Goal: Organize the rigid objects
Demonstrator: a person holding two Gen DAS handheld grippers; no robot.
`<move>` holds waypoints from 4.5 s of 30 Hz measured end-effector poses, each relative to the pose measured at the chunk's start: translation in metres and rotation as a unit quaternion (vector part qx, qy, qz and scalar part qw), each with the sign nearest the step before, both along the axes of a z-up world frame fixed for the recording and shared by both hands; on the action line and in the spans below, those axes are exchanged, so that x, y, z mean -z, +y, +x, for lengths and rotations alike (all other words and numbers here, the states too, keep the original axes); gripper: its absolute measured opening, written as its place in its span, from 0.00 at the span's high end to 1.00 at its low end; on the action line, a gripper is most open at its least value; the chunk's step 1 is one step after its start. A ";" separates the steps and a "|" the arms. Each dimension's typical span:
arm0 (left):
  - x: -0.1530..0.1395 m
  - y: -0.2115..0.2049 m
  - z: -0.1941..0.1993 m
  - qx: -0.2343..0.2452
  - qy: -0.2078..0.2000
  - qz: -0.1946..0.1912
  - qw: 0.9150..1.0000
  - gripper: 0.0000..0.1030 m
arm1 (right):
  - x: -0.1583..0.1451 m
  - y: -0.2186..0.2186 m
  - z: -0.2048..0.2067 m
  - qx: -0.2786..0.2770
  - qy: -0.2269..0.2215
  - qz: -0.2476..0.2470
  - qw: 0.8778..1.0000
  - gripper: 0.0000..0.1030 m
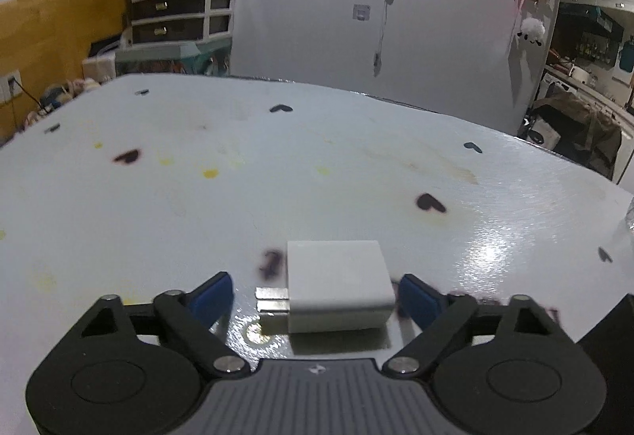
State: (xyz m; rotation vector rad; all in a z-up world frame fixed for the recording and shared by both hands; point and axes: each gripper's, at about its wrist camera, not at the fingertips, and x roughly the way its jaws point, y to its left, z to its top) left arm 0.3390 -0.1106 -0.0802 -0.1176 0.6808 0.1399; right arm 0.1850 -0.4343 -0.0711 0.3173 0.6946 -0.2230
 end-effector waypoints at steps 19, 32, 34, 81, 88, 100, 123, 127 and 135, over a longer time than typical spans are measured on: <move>0.003 0.003 -0.007 0.018 -0.023 0.013 0.999 0.36 | 0.000 0.000 0.000 0.000 0.001 -0.001 1.000 0.93; -0.002 0.031 -0.047 0.078 -0.026 -0.081 0.993 0.36 | 0.000 0.000 0.000 -0.001 0.001 -0.005 1.000 0.94; -0.005 0.035 -0.052 0.081 -0.021 -0.109 0.990 0.36 | 0.000 0.000 0.000 -0.001 0.001 -0.005 1.000 0.94; -0.040 -0.199 -0.031 0.319 0.076 -0.083 0.941 0.11 | 0.002 -0.005 -0.003 -0.012 -0.009 0.005 1.000 0.93; -0.054 -0.194 -0.041 0.336 0.063 -0.078 0.936 0.09 | 0.002 -0.005 -0.003 -0.012 -0.010 0.006 1.000 0.93; -0.078 -0.171 -0.079 0.345 0.027 -0.051 0.937 0.02 | 0.002 -0.003 -0.003 -0.018 -0.007 -0.002 1.000 0.93; -0.098 -0.073 -0.155 0.270 -0.055 -0.055 0.960 0.01 | -0.067 0.024 -0.082 -0.056 -0.110 -0.062 0.990 0.81; -0.099 -0.060 -0.175 0.255 -0.077 -0.052 0.963 0.00 | -0.068 0.034 -0.104 -0.064 -0.127 -0.071 0.987 0.66; -0.088 -0.040 -0.212 0.238 -0.098 -0.043 0.965 0.00 | -0.058 0.046 -0.142 -0.054 -0.137 -0.085 0.985 0.45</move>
